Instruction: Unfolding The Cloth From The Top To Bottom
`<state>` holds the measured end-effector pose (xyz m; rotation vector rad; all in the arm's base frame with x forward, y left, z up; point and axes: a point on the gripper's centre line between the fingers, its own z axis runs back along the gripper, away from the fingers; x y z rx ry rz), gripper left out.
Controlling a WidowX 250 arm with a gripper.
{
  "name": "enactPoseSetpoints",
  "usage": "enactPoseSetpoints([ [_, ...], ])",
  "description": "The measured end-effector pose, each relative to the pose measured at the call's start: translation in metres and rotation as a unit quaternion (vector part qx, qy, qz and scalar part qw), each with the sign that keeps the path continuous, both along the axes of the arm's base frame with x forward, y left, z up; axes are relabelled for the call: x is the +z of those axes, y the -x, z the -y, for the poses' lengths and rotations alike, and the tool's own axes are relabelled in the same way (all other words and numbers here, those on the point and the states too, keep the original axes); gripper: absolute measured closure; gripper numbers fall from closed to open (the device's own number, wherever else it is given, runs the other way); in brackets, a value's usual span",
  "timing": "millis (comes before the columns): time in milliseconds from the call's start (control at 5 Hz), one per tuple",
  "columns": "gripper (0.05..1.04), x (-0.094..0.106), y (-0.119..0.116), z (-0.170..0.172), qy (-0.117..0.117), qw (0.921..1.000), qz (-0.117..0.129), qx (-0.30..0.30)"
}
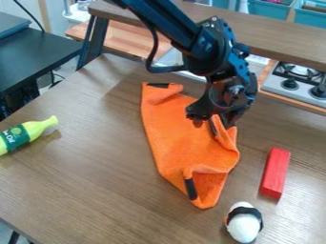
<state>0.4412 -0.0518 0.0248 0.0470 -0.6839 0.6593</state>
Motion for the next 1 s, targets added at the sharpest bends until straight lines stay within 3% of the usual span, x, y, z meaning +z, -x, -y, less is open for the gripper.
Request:
enactPoseSetpoints([
  [200, 0.133, 0.000, -0.002, 0.000, -0.002, 1.0000, 0.001, 0.004],
  [400, 0.307, -0.011, -0.001, 0.003, -0.008, 0.9999, -0.009, 0.005],
  [600, 0.607, -0.011, 0.000, 0.007, -0.010, 0.9999, -0.007, 0.002],
  [800, 0.677, -0.015, -0.002, 0.007, -0.011, 0.9999, -0.008, 0.006],
  [1000, 0.677, -0.013, -0.003, 0.007, -0.015, 0.9999, -0.003, 0.007],
])
